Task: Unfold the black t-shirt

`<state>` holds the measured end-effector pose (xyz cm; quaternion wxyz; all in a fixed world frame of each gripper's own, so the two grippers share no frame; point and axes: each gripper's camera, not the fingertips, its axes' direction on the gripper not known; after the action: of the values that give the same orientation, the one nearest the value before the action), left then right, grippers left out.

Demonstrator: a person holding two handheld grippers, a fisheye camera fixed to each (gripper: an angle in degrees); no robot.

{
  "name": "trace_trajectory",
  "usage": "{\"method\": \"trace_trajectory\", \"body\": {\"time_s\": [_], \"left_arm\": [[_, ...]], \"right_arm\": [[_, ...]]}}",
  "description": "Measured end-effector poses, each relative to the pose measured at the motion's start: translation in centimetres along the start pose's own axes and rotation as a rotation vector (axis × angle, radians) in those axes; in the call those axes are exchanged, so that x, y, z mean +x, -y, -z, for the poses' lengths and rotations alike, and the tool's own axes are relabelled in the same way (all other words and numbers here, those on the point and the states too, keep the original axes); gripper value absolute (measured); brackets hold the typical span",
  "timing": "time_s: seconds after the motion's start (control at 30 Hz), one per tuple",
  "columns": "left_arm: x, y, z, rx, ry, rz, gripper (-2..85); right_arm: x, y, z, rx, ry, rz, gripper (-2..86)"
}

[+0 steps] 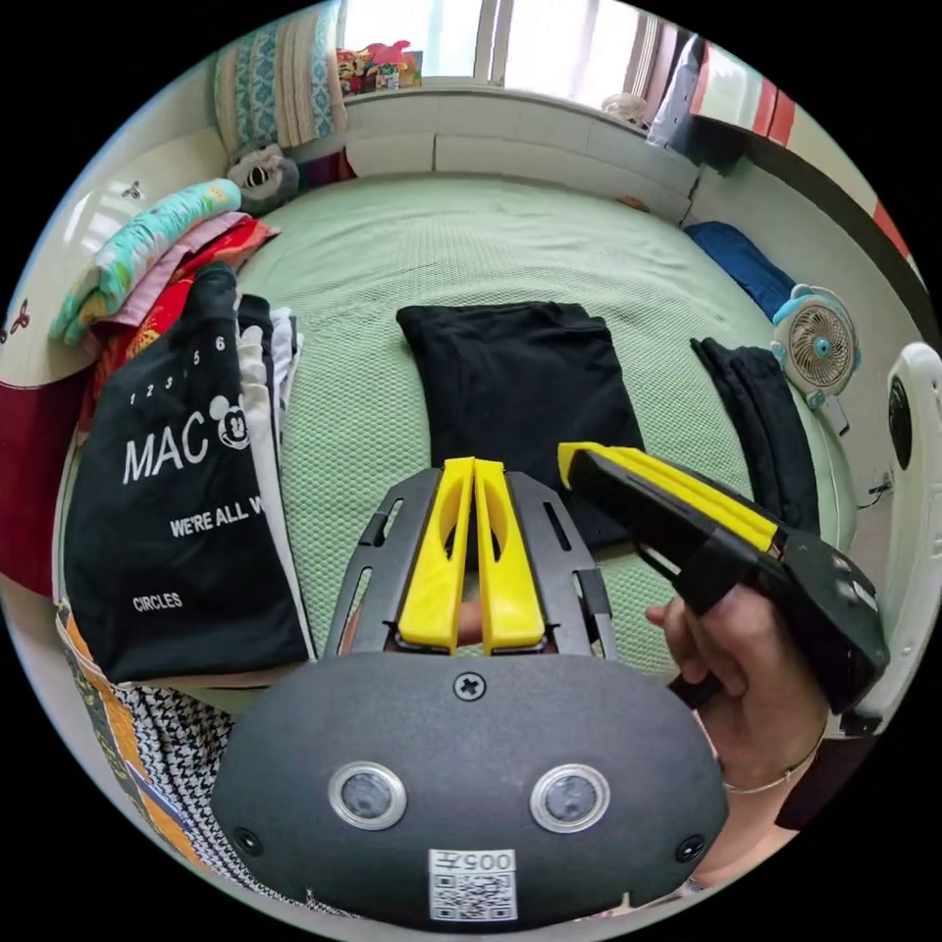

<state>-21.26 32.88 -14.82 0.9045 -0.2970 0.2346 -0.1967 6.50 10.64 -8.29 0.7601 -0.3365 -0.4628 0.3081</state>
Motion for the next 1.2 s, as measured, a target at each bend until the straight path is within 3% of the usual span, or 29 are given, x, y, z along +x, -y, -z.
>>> {"method": "trace_trajectory", "body": {"time_s": [0.5, 0.8, 1.1, 1.2], "left_arm": [[-1.5, 2.3, 0.6, 0.013, -0.08, -0.036, -0.3], [-2.7, 3.5, 0.6, -0.011, -0.112, -0.073, -0.3], [-3.6, 4.8, 0.2, -0.012, -0.179, -0.056, -0.3], [-3.8, 5.3, -0.3, -0.032, -0.209, -0.054, -0.3]], "right_arm": [[5.5, 0.6, 0.8, 0.031, -0.222, -0.046, 8.9], [14.8, -0.2, 3.8, 0.079, -0.394, -0.228, 10.6], [21.2, -0.8, 2.9, 0.04, -0.485, -0.362, 2.7], [22.2, -1.0, 2.7, 0.052, -0.419, -0.385, 1.8]]}}
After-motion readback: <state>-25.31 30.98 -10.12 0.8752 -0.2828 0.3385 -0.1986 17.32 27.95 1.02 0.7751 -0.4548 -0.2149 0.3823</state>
